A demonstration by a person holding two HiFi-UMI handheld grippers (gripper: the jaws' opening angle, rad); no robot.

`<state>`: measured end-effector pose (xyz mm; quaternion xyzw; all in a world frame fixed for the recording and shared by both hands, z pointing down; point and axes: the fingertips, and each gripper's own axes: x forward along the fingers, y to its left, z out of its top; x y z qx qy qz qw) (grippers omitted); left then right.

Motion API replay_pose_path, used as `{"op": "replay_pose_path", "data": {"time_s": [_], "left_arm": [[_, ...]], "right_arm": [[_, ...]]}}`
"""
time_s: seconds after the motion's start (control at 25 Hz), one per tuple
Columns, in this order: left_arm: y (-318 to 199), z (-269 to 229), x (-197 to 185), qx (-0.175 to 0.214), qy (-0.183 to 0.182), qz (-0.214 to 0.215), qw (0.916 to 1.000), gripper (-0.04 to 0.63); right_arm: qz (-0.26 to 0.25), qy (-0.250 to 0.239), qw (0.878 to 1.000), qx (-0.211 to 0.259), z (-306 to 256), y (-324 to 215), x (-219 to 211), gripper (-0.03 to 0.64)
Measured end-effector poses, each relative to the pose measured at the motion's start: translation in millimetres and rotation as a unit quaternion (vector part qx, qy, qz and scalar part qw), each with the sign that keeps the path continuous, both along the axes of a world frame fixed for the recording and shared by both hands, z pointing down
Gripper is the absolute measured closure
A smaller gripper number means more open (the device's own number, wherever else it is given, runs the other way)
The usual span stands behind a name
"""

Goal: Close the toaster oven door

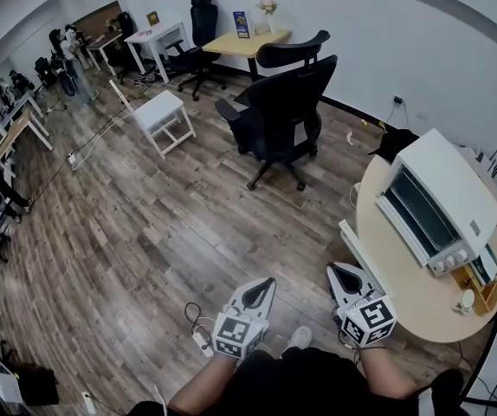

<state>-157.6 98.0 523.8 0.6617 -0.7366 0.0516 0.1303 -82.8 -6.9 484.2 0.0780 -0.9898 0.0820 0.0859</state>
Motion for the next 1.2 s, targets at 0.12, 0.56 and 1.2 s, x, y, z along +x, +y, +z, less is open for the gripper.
{"op": "replay_pose_path", "data": {"time_s": [0.12,0.56,1.2], "left_arm": [[-16.8,-2.9,-14.5,0.001,-0.003,-0.009,1.0,0.588],[-83.4,17.2,-59.3,-0.018,-0.004,0.039,0.9991,0.588],[-236.0,10.0,-112.4,-0.02,-0.06,0.251,0.9659,0.588]], "right_arm": [[-0.009,0.002,1.0,-0.001,3.8,-13.9,-10.8,0.623],[0.049,-0.004,0.999,0.009,3.4,-95.8,-41.0,0.623],[0.194,0.016,0.981,-0.013,14.5,-175.9,-63.8,0.623]]}}
